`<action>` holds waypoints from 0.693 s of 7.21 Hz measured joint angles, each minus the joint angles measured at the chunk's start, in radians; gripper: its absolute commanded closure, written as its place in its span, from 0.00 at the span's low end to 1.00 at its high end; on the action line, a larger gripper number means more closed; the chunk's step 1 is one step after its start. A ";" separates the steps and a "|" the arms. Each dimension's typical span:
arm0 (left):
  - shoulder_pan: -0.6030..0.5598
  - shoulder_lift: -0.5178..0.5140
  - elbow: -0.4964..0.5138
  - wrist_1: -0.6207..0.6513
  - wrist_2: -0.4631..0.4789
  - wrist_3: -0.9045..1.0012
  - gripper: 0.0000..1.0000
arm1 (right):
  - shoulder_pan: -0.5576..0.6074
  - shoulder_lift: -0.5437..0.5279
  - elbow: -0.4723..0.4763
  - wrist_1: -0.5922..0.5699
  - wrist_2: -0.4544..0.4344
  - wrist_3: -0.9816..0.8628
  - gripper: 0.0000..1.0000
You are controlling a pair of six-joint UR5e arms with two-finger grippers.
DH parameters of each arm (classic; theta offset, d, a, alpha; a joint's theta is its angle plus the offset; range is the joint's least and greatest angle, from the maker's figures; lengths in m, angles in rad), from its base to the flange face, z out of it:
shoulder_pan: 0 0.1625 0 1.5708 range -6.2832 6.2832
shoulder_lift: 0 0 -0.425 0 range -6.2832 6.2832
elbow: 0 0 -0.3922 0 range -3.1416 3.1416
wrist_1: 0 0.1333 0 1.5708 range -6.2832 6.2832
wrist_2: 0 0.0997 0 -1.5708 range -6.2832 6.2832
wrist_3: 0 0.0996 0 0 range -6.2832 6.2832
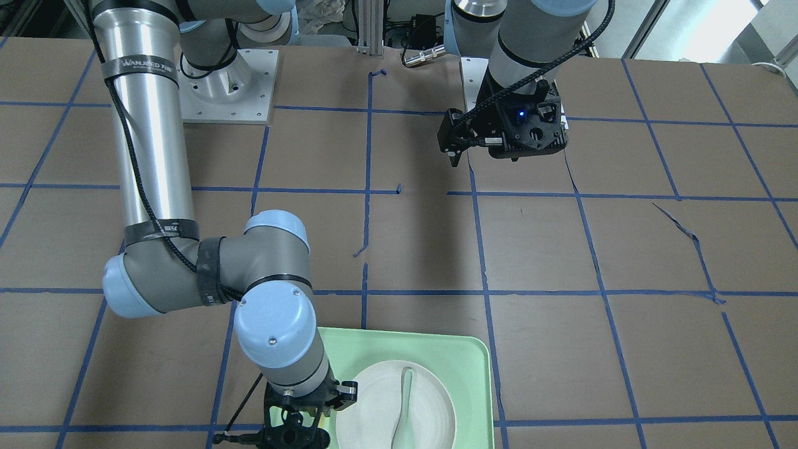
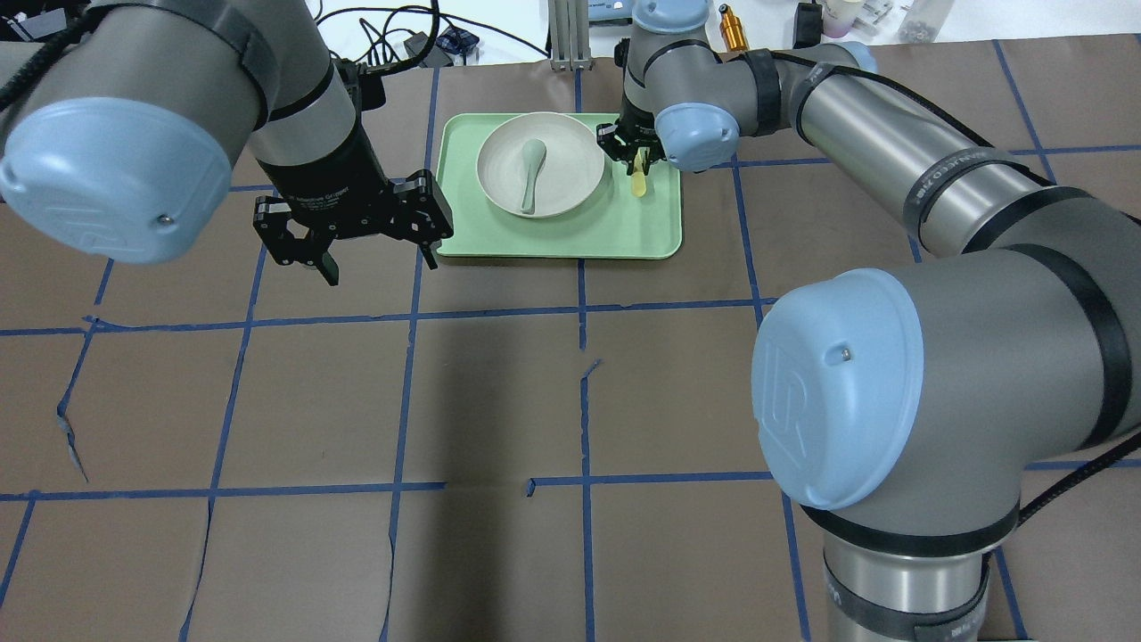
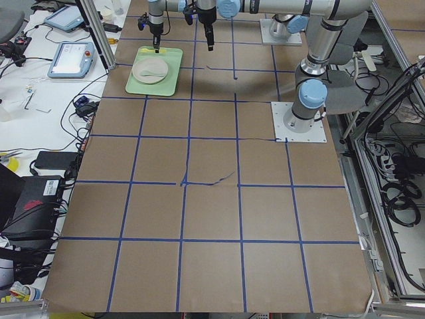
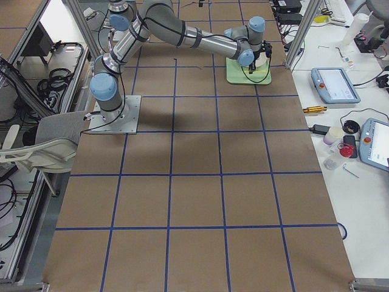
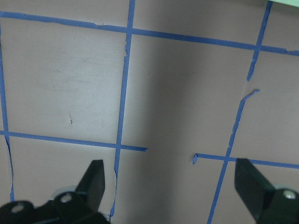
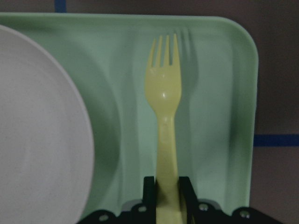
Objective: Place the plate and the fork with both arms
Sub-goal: 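Release the fork on the tray and raise the right gripper away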
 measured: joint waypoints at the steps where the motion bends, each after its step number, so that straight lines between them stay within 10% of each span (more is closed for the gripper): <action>1: 0.000 0.001 -0.004 0.008 0.001 0.000 0.00 | -0.003 -0.007 0.038 -0.017 0.000 -0.002 0.00; 5: 0.000 0.001 -0.007 0.015 0.000 0.000 0.00 | -0.014 -0.232 0.122 0.169 -0.016 -0.013 0.00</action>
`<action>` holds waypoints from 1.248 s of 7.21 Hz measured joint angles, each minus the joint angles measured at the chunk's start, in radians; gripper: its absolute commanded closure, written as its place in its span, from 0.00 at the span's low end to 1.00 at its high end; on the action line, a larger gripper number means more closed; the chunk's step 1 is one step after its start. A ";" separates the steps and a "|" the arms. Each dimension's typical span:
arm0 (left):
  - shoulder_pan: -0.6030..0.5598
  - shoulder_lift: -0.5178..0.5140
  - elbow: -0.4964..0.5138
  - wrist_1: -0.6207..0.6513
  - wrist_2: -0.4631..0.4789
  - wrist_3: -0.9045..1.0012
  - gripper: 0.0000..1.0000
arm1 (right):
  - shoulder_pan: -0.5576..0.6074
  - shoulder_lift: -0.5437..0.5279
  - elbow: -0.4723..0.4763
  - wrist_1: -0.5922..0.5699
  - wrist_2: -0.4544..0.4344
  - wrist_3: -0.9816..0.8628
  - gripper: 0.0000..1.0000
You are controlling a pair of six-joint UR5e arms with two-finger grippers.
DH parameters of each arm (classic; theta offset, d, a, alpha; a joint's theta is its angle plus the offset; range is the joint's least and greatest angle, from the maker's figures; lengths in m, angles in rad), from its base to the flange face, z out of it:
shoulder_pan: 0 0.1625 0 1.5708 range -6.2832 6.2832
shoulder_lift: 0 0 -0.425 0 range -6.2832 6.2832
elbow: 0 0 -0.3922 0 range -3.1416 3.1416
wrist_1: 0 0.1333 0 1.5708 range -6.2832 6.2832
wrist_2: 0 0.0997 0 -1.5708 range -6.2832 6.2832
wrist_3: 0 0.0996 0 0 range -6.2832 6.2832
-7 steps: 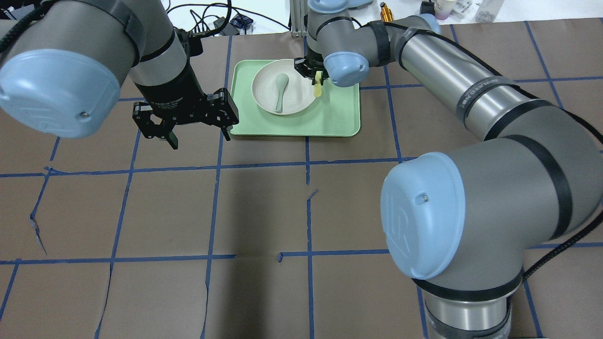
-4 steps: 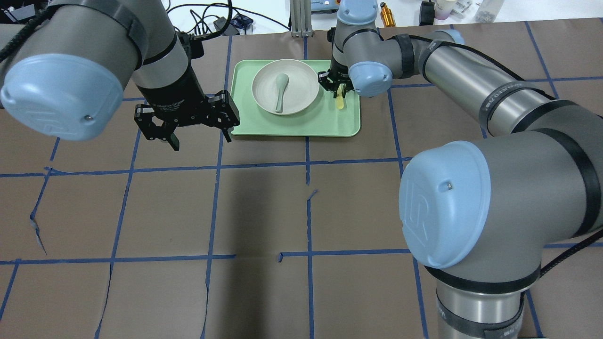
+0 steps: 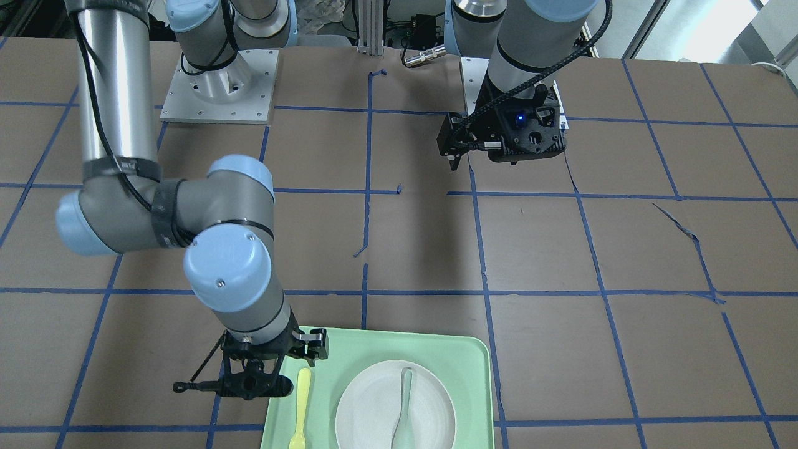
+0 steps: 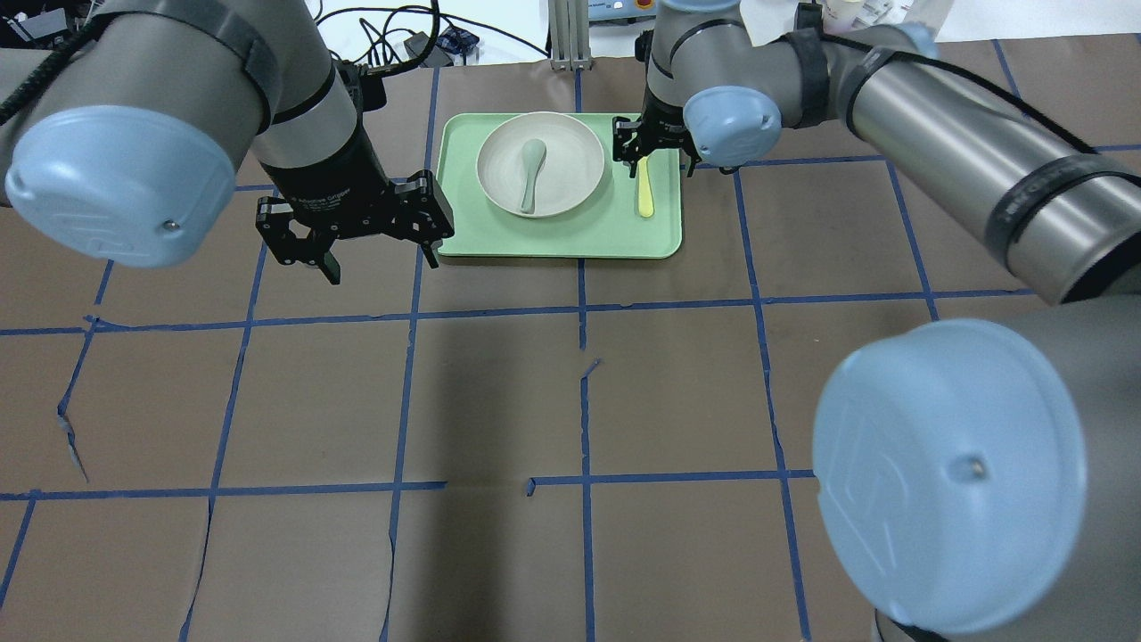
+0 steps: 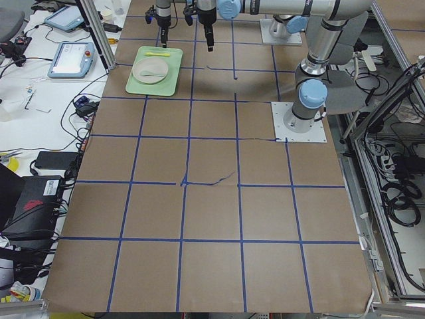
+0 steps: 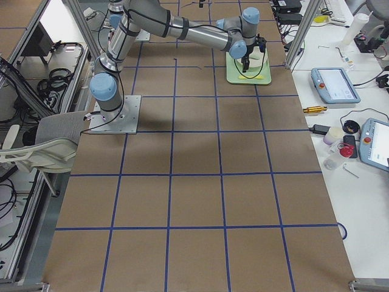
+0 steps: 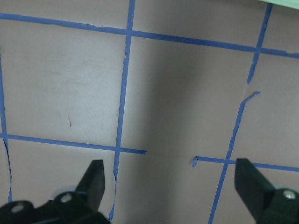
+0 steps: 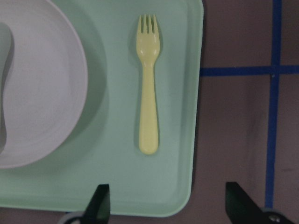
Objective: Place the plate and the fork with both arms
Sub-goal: 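Release the fork on the tray and raise the right gripper away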
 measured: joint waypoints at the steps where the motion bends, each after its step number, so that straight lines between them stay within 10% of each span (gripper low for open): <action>1: 0.000 0.000 0.001 0.000 0.000 0.000 0.00 | -0.007 -0.103 0.033 0.077 -0.013 -0.002 0.00; 5: 0.000 0.002 0.005 0.000 0.001 -0.002 0.00 | -0.032 -0.496 0.292 0.137 -0.040 -0.018 0.00; 9: 0.000 0.008 0.005 0.000 0.001 0.001 0.00 | -0.027 -0.570 0.305 0.205 -0.048 -0.010 0.00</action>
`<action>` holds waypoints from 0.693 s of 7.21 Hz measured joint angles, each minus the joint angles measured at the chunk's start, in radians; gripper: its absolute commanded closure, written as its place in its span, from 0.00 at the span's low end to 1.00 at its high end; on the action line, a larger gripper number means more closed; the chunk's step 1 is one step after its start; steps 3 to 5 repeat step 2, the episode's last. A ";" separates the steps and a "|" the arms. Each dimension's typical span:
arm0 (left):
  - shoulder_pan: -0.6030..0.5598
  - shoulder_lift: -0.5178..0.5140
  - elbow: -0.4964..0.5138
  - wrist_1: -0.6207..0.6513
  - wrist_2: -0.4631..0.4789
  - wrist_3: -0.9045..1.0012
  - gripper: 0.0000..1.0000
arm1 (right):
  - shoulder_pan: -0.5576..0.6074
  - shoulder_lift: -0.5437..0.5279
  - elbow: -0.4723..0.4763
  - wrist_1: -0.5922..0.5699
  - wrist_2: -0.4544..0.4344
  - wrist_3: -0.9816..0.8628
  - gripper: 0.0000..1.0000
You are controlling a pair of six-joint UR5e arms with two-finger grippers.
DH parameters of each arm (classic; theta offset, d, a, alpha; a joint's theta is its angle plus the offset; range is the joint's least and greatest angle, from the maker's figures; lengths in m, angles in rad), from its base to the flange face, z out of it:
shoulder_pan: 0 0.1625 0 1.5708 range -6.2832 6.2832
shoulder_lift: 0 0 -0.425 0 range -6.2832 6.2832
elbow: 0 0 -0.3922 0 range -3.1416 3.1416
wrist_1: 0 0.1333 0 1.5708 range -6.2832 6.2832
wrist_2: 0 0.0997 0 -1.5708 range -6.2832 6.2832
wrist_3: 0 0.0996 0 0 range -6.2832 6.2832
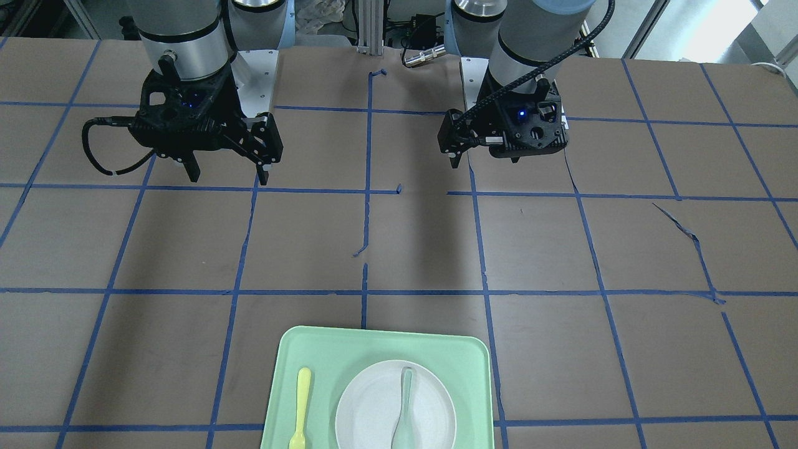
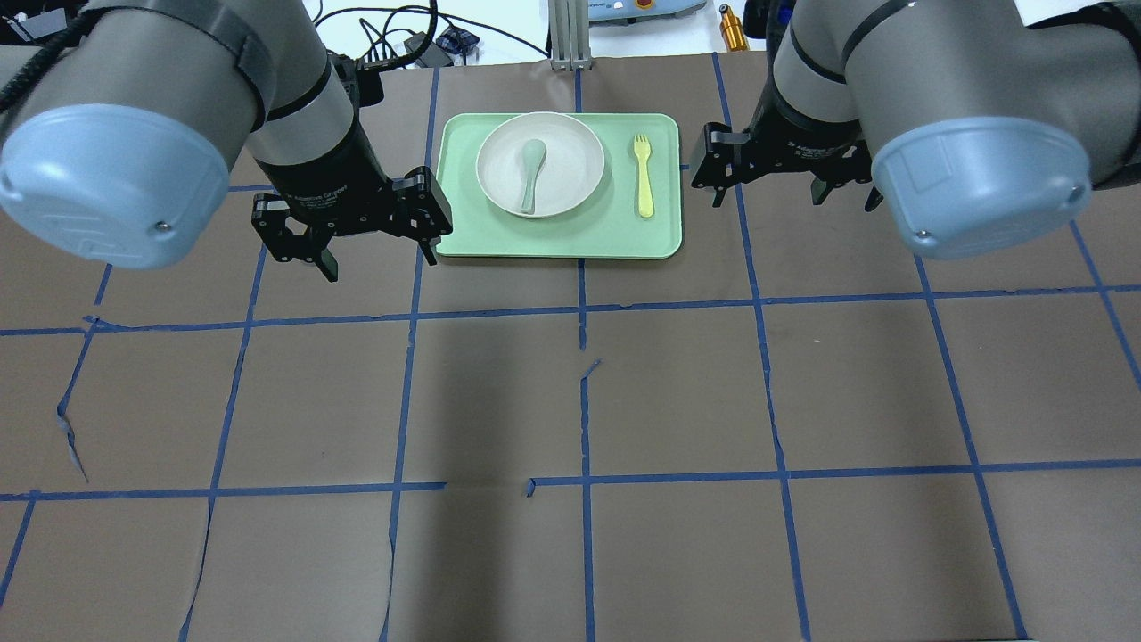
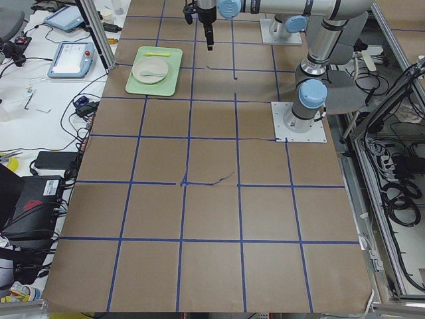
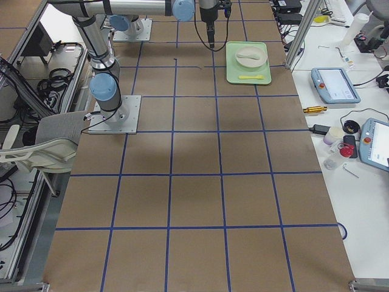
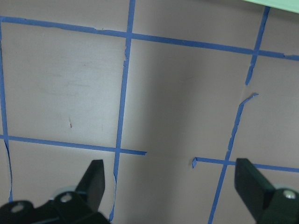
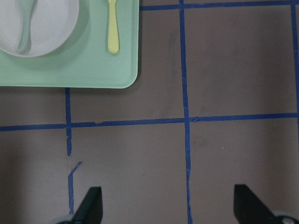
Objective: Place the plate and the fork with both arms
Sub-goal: 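Release the fork on the tray and raise the right gripper away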
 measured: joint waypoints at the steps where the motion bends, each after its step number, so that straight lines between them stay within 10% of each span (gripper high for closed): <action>1: 0.000 0.001 0.000 0.000 0.000 0.000 0.00 | 0.001 0.010 -0.037 0.065 0.002 0.001 0.00; 5: 0.000 0.001 0.000 0.000 0.000 -0.001 0.00 | 0.002 0.020 -0.063 0.098 0.002 0.001 0.00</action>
